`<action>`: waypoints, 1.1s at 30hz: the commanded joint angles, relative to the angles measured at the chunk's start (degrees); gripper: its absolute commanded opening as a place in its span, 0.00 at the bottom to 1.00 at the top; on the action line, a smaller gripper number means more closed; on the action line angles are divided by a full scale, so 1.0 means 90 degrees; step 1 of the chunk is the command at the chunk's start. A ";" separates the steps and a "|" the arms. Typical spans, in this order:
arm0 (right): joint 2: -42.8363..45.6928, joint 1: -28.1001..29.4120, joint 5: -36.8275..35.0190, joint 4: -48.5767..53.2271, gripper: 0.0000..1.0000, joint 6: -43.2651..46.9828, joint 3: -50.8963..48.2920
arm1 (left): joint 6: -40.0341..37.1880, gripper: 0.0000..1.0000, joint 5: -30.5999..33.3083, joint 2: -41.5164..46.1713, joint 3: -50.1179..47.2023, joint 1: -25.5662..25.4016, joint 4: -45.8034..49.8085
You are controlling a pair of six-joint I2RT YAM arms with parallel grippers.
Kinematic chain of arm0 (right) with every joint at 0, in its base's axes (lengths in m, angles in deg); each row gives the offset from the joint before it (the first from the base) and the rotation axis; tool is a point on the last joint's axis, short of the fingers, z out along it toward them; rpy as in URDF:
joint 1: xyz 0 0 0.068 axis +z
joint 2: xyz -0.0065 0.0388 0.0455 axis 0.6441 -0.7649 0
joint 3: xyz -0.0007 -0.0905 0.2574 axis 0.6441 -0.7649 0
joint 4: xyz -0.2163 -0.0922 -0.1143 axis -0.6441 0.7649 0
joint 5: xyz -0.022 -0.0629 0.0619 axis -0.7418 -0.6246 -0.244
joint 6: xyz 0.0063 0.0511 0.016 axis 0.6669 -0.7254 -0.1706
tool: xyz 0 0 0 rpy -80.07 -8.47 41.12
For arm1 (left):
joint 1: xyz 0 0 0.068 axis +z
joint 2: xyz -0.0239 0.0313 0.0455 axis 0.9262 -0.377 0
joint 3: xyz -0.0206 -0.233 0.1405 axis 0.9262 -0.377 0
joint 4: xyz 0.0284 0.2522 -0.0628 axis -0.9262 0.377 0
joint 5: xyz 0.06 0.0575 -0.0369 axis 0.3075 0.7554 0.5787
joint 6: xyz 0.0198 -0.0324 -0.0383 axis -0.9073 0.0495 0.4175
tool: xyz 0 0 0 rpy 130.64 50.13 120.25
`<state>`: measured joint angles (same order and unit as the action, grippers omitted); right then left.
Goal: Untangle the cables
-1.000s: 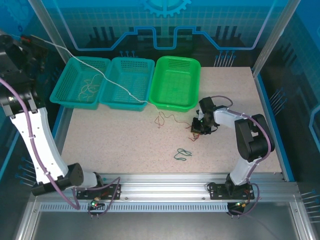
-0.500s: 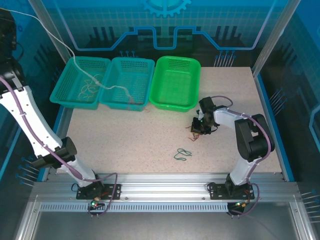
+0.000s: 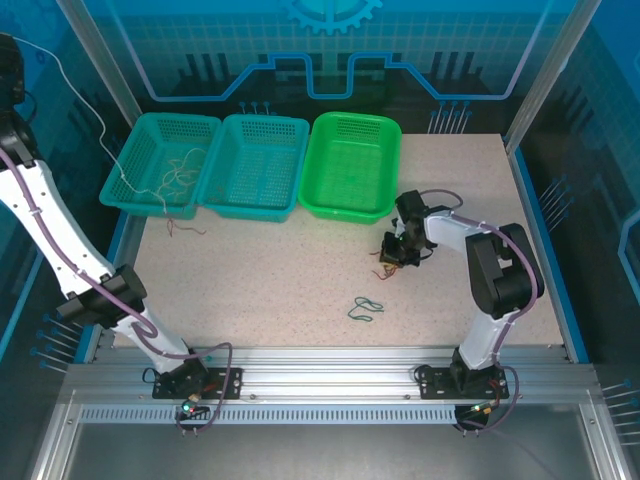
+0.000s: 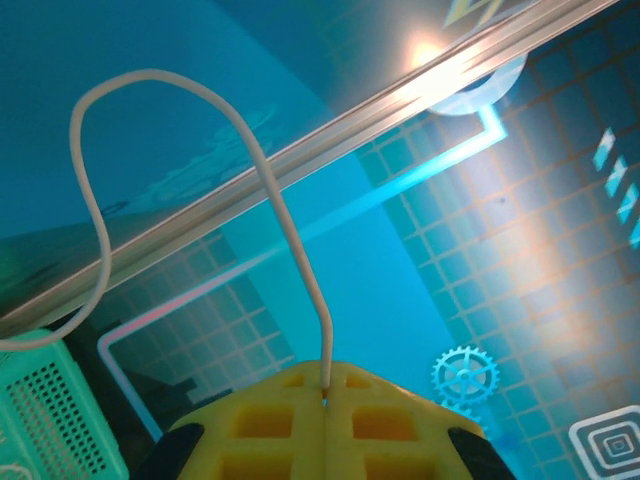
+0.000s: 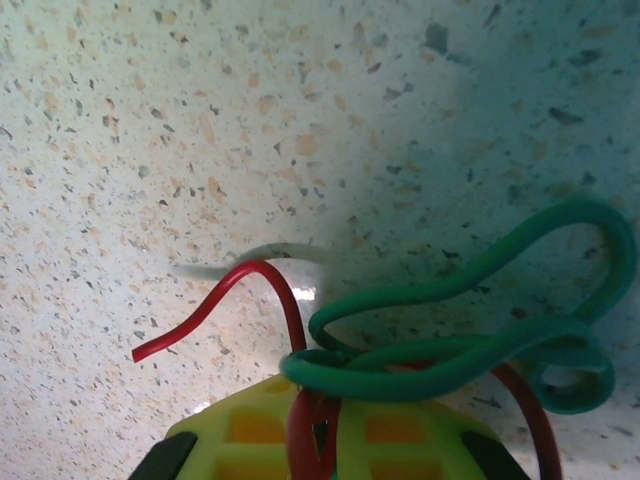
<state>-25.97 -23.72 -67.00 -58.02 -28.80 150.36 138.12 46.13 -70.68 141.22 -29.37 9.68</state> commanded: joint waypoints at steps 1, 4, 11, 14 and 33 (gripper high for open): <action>0.0300 0.0402 0.0214 0.0175 0.29 0.0245 0.0168 | -0.0213 0.00 -0.0593 0.0351 -0.0168 -0.0040 0.0134; 0.0934 0.0688 0.0390 -0.0025 0.58 0.0597 0.0131 | -0.0315 0.00 -0.0866 0.0777 -0.0548 -0.0215 0.0218; 0.2160 0.0982 0.0268 -0.0035 0.91 0.1120 0.0520 | -0.0330 0.00 -0.1265 0.2022 -0.1491 -0.0599 0.0217; 0.2355 0.1450 -0.0048 -0.0058 0.93 0.1657 0.1002 | -0.0365 0.00 -0.1453 0.2422 -0.1664 -0.0730 0.0414; -0.0815 0.3512 0.1320 -0.3368 0.94 0.6572 0.3210 | 0.0164 0.00 -0.2228 0.3557 -0.1707 -0.0934 0.0852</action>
<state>-29.44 7.01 -59.57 -86.39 20.40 175.78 138.31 28.51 -39.59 124.25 -37.39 16.67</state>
